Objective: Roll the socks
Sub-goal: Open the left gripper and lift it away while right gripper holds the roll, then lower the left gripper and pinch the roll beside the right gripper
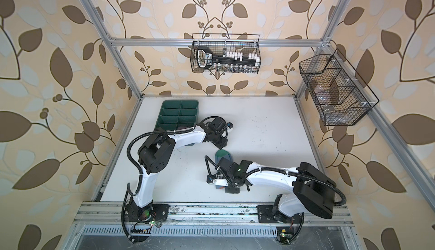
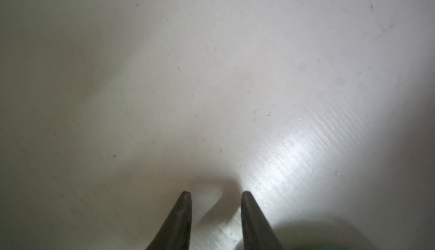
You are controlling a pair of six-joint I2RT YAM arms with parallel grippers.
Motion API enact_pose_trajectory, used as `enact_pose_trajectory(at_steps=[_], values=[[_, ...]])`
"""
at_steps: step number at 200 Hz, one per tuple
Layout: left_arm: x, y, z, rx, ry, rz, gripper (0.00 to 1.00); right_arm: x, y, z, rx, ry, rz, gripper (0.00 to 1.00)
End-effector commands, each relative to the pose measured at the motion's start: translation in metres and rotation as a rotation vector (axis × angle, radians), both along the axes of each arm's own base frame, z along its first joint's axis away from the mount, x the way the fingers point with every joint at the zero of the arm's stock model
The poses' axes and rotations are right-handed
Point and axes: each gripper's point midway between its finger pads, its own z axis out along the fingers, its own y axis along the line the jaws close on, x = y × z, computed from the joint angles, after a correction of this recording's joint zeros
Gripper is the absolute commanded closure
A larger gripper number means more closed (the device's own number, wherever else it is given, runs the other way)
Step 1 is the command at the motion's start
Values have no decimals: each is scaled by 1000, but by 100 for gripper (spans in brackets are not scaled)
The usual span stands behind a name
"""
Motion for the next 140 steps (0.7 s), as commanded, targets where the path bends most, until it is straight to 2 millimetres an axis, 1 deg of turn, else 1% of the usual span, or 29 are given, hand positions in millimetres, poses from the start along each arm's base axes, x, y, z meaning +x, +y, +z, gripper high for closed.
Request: enact_pose_trajectory(at_steps=[1,16,28,36,43,54,59,73,76,78,80,90,91,108,112,119,130,140], values=[[24,12,81,-59,-164,25,60,-21,-13,-9,-62,132,-6,100],[34,28,129,-102,-239,54,58,-26,-10,-6,-50,167,6,100],[37,45,168,-134,-289,76,56,-30,-7,-5,-41,205,15,100],[35,56,190,-147,-319,83,55,-31,-6,-4,-40,222,14,100],[29,66,210,-158,-348,74,54,-30,-4,-4,-36,238,10,100],[16,79,233,-161,-385,46,53,-28,-2,-4,-32,257,2,100],[7,84,243,-159,-402,17,52,-27,-1,-5,-32,263,-2,100],[-26,94,264,-157,-433,-92,50,-22,1,-7,-38,270,-7,100],[-33,96,263,-151,-431,-114,50,-20,1,-7,-40,267,-8,100],[-40,100,272,-157,-451,-125,50,-19,1,-8,-43,264,-8,100],[-45,103,277,-160,-462,-135,50,-18,2,-8,-46,260,-10,100],[-70,111,293,-192,-506,-185,49,-13,3,-11,-54,251,-14,100],[-71,111,288,-186,-497,-189,49,-13,3,-11,-53,252,-15,100],[-113,118,315,-287,-607,-284,39,-9,4,-15,-61,255,-19,100],[-121,120,317,-306,-623,-293,37,-8,4,-16,-64,258,-22,100],[-135,122,323,-338,-639,-306,37,-6,3,-18,-67,263,-28,100],[-152,122,319,-357,-613,-318,39,-3,3,-20,-77,273,-36,100],[-168,117,304,-348,-549,-351,41,0,4,-21,-83,285,-42,100]])
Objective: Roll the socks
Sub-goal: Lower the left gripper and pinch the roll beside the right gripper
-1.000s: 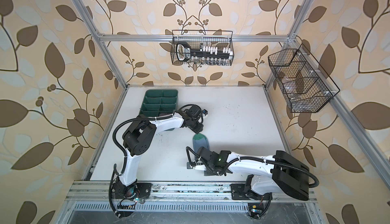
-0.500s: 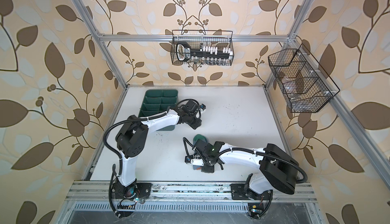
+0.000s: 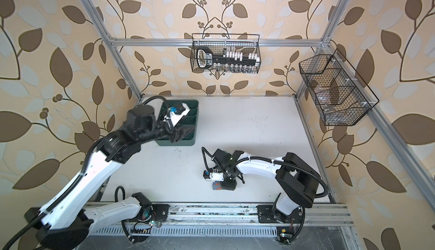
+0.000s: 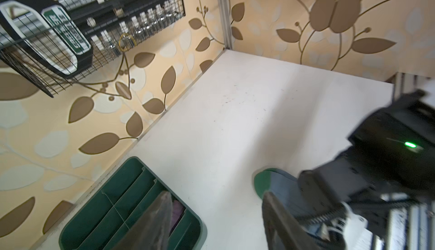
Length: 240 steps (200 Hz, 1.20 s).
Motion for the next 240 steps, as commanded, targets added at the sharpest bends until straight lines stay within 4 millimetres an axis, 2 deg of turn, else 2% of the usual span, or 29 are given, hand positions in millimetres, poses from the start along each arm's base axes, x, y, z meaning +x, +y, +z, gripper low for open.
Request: enact_pose_trajectory(at_steps=[1,24,55,80,98,119,147,150,158,205,240], values=[[-33,-16,-38,60,100,-141,41,2,-11,-17,-71,40,5,99],[-60,-31,-93,190,177,-175,41,9,-11,-19,-68,66,-26,98],[-92,-62,-161,369,146,-235,42,17,-15,-23,-57,111,-76,97],[-103,-82,-216,485,103,-260,43,19,-17,-25,-39,158,-100,96],[-106,-95,-246,527,108,-277,43,19,-17,-26,-30,185,-112,95],[-110,-110,-272,543,150,-293,46,21,-19,-27,-32,195,-122,95],[-107,-120,-301,540,203,-252,52,21,-20,-27,-25,199,-124,95],[-107,-120,-312,562,214,-249,53,22,-20,-27,-24,198,-126,95],[-106,-122,-320,565,222,-247,55,21,-20,-27,-22,201,-127,95],[-109,-126,-354,615,273,-253,64,23,-20,-25,-11,203,-131,94],[-107,-119,-374,650,296,-216,79,23,-17,-18,20,195,-132,91]])
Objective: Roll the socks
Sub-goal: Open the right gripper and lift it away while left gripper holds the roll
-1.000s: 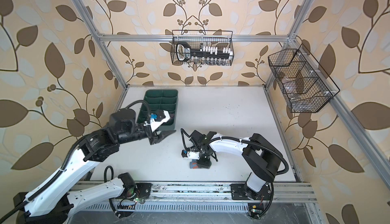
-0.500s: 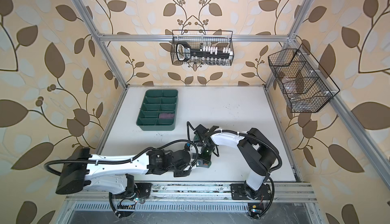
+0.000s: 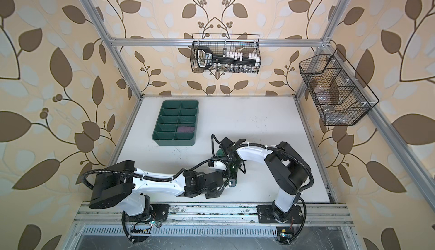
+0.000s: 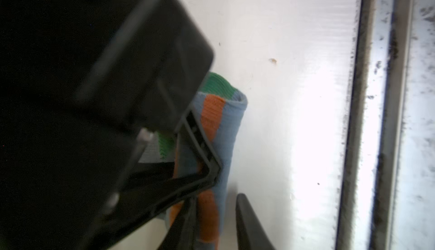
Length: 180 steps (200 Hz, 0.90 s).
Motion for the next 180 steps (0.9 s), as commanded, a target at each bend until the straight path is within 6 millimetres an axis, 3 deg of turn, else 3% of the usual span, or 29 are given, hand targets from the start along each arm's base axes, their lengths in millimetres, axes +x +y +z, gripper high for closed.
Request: enact_pose_trajectory(at_steps=[1,26,75,113,128,156,180], values=[[-5,11,-36,61,87,65,80,3,-10,-15,-62,-44,11,91],[-4,19,-44,71,90,103,93,5,-6,-5,-20,-58,0,84],[-5,34,-52,82,108,178,100,20,-3,31,114,-180,-35,44],[0,36,-43,56,115,213,100,42,-15,72,234,-376,-138,37],[-3,32,-39,65,155,188,100,68,-32,85,208,-508,-256,36],[-9,24,-29,124,362,158,99,130,-93,117,127,-776,-615,36],[-5,27,-24,153,598,213,99,151,-134,146,111,-911,-826,38]])
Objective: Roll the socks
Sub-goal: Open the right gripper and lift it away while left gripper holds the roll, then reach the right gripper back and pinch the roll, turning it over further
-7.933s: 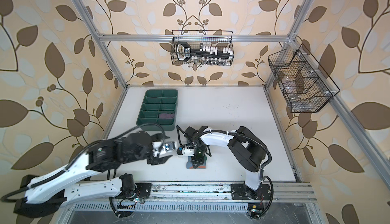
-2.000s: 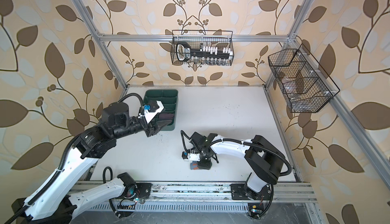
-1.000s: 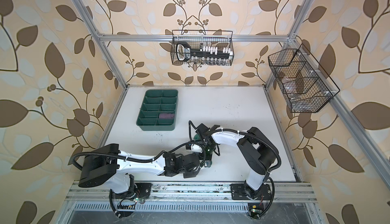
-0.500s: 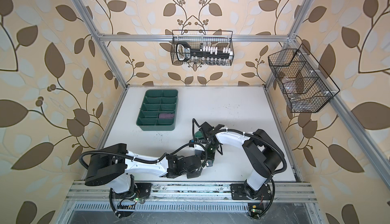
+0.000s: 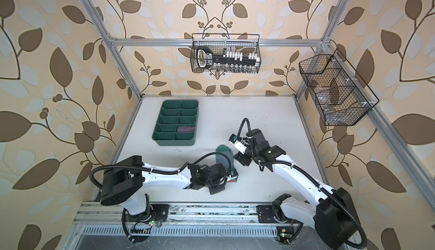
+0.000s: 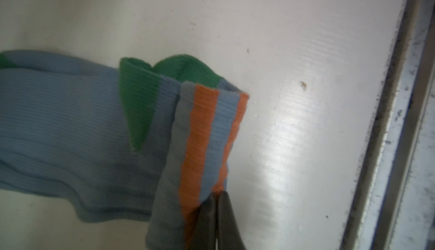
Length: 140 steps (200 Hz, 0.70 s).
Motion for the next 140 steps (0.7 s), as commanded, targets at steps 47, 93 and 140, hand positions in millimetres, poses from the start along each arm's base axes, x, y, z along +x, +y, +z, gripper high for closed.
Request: enact_pose_trajectory(at_steps=[47,93,140], values=[[3,37,-1,60,603,159,98,3,-50,64,38,-263,-228,40],[15,38,8,19,724,163,98,-85,0,19,-152,-296,342,44],[24,42,5,14,749,185,98,-111,60,-27,-430,-466,677,45]])
